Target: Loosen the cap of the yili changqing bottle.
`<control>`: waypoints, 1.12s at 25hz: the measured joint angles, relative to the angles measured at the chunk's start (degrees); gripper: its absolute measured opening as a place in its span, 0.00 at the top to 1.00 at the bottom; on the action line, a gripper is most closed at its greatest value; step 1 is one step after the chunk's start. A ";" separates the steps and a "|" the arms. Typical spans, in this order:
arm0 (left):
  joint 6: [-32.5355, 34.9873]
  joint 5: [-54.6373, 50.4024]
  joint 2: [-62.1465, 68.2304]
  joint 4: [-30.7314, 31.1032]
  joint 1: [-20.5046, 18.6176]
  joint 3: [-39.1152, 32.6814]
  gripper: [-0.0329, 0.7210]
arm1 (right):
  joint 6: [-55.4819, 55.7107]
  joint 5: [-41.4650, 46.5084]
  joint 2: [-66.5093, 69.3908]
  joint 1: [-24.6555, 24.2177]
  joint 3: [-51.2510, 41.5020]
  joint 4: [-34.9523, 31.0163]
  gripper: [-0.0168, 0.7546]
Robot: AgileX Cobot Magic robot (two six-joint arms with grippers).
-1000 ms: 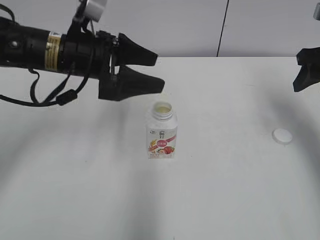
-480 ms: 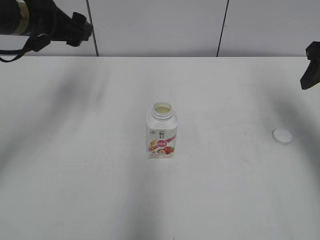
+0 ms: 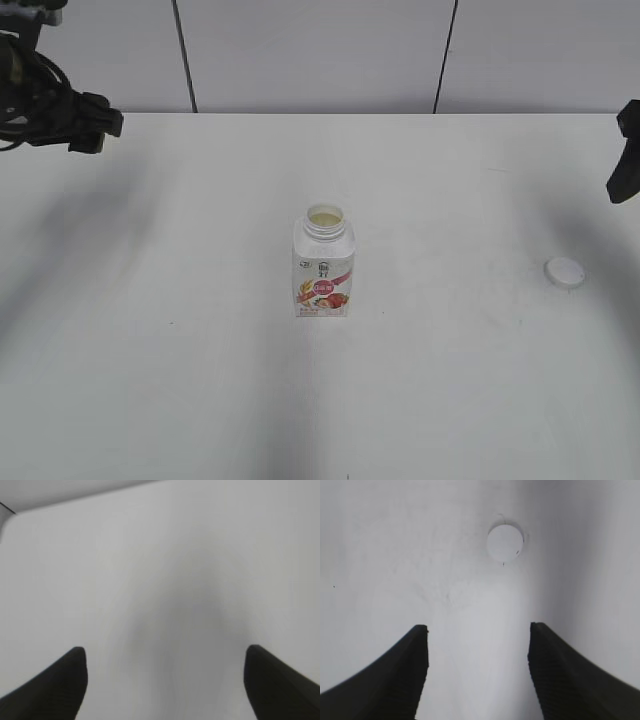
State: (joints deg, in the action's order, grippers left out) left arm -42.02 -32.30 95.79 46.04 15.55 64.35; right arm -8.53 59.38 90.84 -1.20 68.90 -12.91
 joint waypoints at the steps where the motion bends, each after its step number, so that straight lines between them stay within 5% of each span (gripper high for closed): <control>1: 3.04 -0.43 -0.31 -5.30 0.07 0.48 0.18 | 0.00 0.54 0.00 0.00 0.00 0.00 0.33; 7: 18.24 -18.26 -2.64 -27.97 0.00 8.46 0.18 | -0.04 5.47 0.00 0.00 0.00 0.45 0.33; 10: 23.95 -27.76 -2.64 -33.95 -0.34 10.16 0.18 | -0.04 8.77 -0.34 0.00 0.00 0.51 0.33; 19: 26.01 -37.17 -11.35 -36.13 -0.47 9.59 0.21 | 0.45 9.94 -8.35 0.00 -1.16 0.68 0.33; 28: 26.07 -37.49 -33.72 -37.32 -0.47 -2.91 0.21 | 0.79 10.06 -28.18 0.00 -13.03 0.45 0.33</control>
State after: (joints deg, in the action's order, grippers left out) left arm -15.94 -69.80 62.07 8.72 15.08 61.44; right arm -7.74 69.45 62.67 -1.20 55.87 -12.46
